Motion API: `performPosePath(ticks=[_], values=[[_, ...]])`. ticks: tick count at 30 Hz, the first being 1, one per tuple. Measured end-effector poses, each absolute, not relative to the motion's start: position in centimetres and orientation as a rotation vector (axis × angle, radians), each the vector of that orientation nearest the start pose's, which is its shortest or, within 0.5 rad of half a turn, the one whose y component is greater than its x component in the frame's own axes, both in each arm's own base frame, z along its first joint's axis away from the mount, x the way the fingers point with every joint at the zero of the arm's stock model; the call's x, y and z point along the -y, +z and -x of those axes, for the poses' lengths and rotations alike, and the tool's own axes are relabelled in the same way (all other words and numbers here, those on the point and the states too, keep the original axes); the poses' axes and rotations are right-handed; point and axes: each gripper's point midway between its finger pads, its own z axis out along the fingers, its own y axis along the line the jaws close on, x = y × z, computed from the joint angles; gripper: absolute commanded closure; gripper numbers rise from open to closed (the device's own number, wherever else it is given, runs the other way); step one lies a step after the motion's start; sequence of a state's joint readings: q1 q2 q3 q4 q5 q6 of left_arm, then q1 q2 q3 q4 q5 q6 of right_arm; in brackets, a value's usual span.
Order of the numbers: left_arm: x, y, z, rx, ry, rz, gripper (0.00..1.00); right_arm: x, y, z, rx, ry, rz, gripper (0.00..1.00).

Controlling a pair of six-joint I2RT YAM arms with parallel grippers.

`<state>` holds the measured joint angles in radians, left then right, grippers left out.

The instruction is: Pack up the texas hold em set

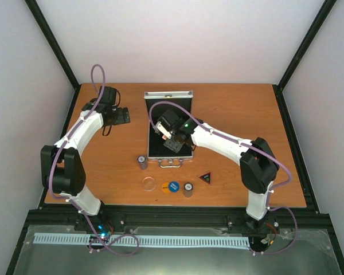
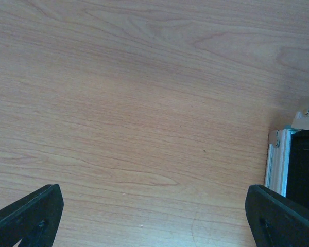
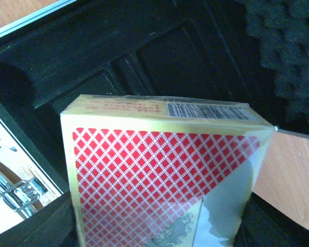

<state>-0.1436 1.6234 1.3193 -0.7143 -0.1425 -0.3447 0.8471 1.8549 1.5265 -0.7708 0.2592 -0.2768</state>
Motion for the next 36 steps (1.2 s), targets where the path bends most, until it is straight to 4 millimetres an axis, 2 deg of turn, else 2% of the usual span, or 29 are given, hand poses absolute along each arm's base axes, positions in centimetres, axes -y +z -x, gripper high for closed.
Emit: performPosePath(ticks=[10, 18, 30, 32, 33, 34, 36], values=[[3.6, 14.3, -41.6, -2.574, 0.000, 0.313, 0.00, -33.2, 10.2, -33.4, -2.106, -0.152, 1.554, 0.94], [4.2, 13.9, -42.0, -2.574, -0.044, 0.340, 0.00, -34.5, 8.9, -33.7, -2.041, -0.128, 1.635, 0.89], [4.7, 12.6, -42.5, -2.604, -0.071, 0.342, 0.00, -35.0, 5.0, -34.2, -2.058, -0.137, 1.696, 0.85], [4.7, 12.5, -42.6, -2.605, -0.075, 0.341, 0.00, -34.8, 5.1, -34.5, -2.062, -0.141, 1.689, 0.82], [4.8, 12.5, -42.6, -2.605, -0.076, 0.340, 0.00, -34.7, 5.1, -34.7, -2.062, -0.142, 1.686, 0.79], [4.8, 12.5, -42.6, -2.606, -0.076, 0.340, 0.00, -34.6, 5.2, -34.8, -2.063, -0.143, 1.682, 0.70], [4.8, 12.5, -42.6, -2.607, -0.079, 0.339, 0.00, -34.3, 5.2, -35.2, -2.067, -0.147, 1.674, 0.65]])
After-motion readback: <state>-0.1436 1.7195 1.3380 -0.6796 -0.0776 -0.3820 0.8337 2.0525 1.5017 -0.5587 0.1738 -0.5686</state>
